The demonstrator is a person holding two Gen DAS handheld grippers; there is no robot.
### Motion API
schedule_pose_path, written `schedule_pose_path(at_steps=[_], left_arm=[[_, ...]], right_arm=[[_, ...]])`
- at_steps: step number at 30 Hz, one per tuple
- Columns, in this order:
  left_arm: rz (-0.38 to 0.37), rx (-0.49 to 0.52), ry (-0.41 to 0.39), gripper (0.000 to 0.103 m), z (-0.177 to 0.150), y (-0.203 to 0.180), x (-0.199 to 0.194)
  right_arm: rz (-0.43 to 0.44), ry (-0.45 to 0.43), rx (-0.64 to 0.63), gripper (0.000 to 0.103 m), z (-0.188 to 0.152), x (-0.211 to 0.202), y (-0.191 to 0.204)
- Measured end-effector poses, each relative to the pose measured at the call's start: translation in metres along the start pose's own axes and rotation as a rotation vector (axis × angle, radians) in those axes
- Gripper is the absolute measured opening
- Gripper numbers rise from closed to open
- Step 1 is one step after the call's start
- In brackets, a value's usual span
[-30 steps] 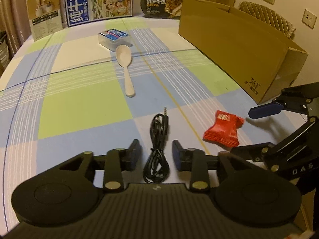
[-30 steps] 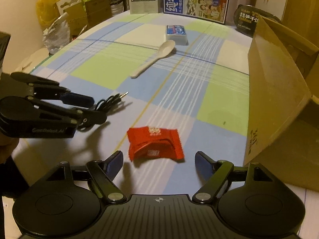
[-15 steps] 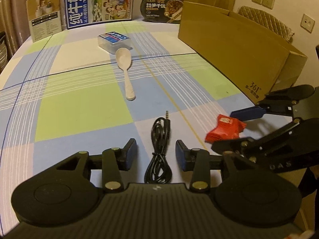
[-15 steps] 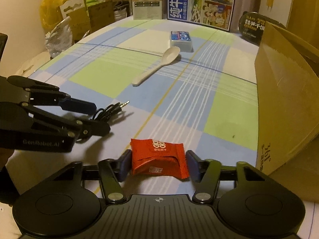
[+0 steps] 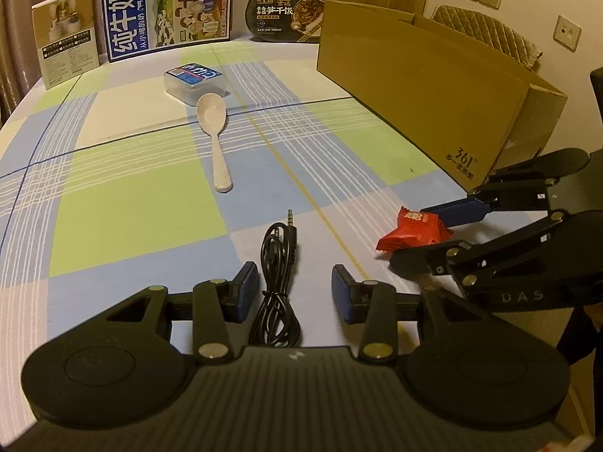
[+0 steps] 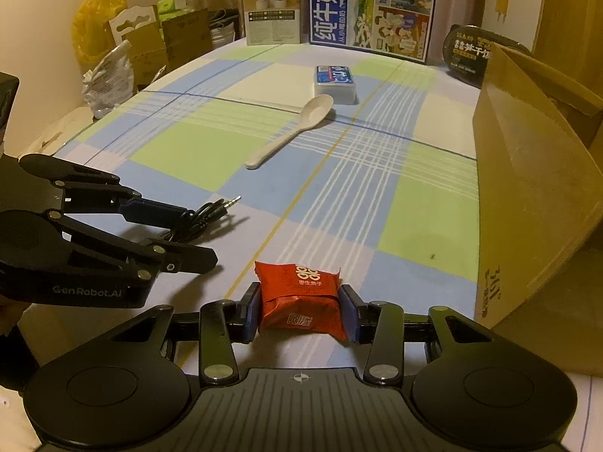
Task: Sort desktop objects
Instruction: 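Lift the red packet with the right tool while the left tool lifts the cable, then carry the red packet and black cable with both tools to the cardboard box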
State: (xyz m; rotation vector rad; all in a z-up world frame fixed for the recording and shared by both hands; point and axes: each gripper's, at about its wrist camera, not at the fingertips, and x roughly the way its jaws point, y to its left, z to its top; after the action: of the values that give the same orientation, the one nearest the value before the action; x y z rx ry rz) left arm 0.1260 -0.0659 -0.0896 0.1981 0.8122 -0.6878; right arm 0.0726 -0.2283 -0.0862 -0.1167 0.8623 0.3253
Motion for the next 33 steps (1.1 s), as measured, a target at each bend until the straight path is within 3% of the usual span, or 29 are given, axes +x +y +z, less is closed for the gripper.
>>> schedule_pose_path(at_steps=[7,13,25,33], left_arm=[[0.022,-0.002,-0.002,0.035,0.001,-0.001,0.002],[0.072,0.001,-0.006,0.012,0.003,0.002,0.003],[0.063,0.013,-0.001,0.011,0.005,-0.008,-0.005],[0.055,-0.041,-0.013,0.011,0.008,-0.013,-0.022]], right_arm=[[-0.021,-0.011,0.004,0.04,0.003,-0.003,-0.007],[-0.022,-0.01,0.007,0.039,0.003,-0.003,-0.008],[-0.024,-0.055,0.003,0.038,0.012,-0.018,-0.004],[-0.031,-0.098,0.001,0.038,0.013,-0.041,0.003]])
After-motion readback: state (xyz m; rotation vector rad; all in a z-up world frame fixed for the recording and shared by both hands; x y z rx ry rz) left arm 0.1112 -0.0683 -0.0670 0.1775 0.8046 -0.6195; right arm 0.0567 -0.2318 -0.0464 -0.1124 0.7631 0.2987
